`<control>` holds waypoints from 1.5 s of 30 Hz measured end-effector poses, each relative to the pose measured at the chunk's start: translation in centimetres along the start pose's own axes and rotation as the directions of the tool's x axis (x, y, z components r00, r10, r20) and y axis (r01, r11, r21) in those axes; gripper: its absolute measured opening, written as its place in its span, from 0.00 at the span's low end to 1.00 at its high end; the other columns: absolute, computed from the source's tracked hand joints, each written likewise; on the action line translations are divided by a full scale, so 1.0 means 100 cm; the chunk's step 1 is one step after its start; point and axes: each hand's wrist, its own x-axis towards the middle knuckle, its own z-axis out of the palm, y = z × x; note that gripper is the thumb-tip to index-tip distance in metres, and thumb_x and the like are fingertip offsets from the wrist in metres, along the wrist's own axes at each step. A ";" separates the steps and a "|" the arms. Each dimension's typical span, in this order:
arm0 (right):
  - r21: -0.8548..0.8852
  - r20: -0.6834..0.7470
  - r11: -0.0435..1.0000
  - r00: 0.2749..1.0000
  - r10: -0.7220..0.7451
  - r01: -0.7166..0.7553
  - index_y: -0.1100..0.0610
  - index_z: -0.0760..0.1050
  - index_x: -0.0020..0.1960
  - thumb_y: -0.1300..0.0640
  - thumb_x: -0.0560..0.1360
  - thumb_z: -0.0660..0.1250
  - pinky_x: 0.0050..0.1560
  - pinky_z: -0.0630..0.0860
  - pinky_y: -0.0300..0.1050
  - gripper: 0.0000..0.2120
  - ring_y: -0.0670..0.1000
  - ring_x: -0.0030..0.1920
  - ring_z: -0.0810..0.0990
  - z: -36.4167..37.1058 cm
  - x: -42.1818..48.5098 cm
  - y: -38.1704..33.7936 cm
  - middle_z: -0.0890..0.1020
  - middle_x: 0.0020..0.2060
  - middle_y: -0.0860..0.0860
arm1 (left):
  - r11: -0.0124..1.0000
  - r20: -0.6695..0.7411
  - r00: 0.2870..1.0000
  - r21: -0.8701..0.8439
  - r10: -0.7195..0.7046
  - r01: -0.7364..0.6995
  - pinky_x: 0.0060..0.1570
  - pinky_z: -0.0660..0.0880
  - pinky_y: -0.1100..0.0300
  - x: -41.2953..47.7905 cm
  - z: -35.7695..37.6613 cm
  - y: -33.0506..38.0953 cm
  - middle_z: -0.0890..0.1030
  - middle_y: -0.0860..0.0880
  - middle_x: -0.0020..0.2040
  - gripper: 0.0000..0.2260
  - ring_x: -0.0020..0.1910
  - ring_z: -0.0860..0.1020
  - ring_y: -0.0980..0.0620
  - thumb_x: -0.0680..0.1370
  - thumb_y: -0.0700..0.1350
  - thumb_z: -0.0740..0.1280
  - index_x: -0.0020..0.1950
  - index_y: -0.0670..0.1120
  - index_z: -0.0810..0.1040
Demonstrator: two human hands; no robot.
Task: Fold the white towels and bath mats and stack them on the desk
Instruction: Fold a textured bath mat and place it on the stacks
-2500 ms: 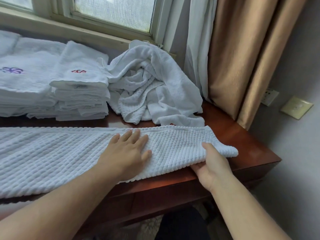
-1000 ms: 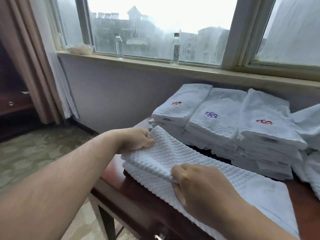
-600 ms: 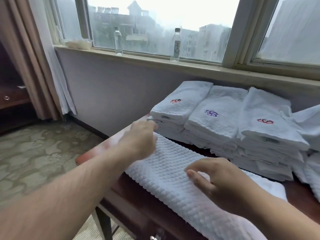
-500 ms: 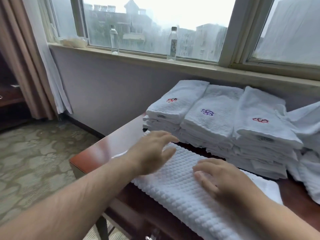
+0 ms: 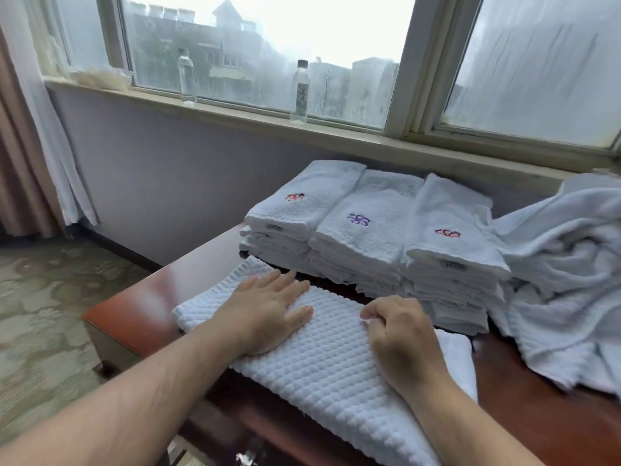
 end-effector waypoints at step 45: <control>0.740 -0.163 0.672 0.961 0.223 -0.031 0.56 0.84 0.43 0.57 0.65 0.67 0.42 0.82 0.54 0.10 0.59 0.42 0.84 -0.089 -0.064 -0.045 0.85 0.38 0.54 | 0.931 -0.282 0.957 -0.361 -0.065 -0.043 0.76 0.56 0.52 -0.088 -0.006 0.063 0.60 0.48 0.80 0.41 0.78 0.59 0.48 0.75 0.70 0.62 0.82 0.53 0.52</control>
